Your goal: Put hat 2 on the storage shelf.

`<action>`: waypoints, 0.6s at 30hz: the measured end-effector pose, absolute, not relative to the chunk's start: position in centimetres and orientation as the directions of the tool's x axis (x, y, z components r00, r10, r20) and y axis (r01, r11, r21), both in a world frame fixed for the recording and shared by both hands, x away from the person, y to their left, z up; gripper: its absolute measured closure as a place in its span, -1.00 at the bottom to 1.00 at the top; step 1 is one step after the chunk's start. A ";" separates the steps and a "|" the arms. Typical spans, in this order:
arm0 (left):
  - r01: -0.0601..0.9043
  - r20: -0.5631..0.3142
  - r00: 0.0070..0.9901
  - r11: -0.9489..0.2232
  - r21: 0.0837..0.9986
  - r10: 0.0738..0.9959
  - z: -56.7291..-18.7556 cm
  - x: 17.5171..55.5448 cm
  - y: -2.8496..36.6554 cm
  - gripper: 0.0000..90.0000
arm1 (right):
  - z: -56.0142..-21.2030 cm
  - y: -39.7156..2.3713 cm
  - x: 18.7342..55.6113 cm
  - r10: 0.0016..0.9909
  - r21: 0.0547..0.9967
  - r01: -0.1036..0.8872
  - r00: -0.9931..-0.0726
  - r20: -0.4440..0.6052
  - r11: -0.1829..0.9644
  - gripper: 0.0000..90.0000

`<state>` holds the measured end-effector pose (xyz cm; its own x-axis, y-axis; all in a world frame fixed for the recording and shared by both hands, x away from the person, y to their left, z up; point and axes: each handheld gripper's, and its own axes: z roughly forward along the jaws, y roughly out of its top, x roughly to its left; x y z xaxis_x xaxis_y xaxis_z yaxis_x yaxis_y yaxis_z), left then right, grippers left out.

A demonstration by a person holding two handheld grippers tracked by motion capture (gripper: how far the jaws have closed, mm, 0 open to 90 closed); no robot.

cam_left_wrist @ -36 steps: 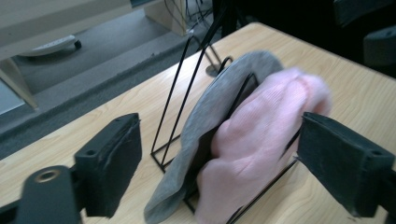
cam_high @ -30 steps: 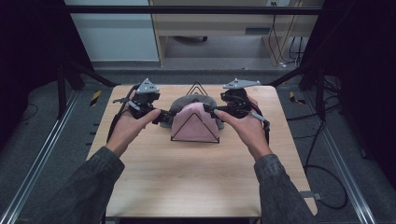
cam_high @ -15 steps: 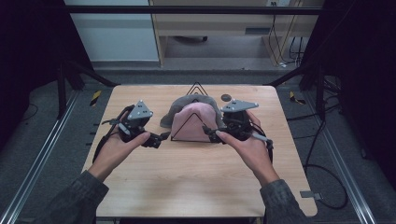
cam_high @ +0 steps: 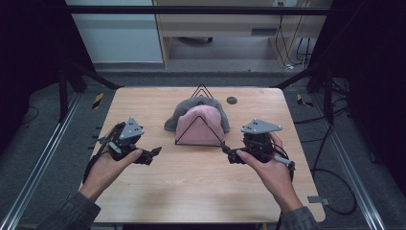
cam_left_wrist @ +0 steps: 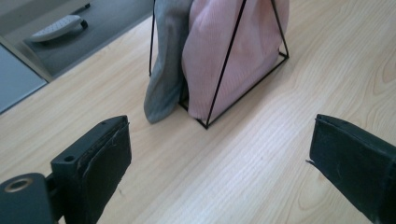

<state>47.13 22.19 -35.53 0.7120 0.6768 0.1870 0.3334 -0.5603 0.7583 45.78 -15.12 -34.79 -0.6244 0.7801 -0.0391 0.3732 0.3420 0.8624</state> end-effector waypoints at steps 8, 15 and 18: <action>0.344 0.191 0.726 -0.589 0.732 0.661 -38.2 46.1 22.6 -0.87 | -37.5 -16.4 45.0 0.788 0.833 0.417 -0.615 -0.036 0.363 -0.70; 0.387 0.149 0.746 -0.605 0.696 0.649 -41.2 45.9 23.0 -0.87 | -40.8 -16.7 45.3 0.783 0.796 0.467 -0.622 -0.013 0.384 -0.66; 0.423 0.133 0.756 -0.633 0.648 0.641 -43.3 46.0 23.5 -0.87 | -43.0 -16.7 45.2 0.776 0.767 0.508 -0.630 0.020 0.393 -0.66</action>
<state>46.00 23.47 -43.27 0.7559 0.6410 0.1334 0.4227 -0.6334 0.6482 45.16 -16.69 -42.99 -0.6303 0.7761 0.0195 0.5075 0.3929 0.7669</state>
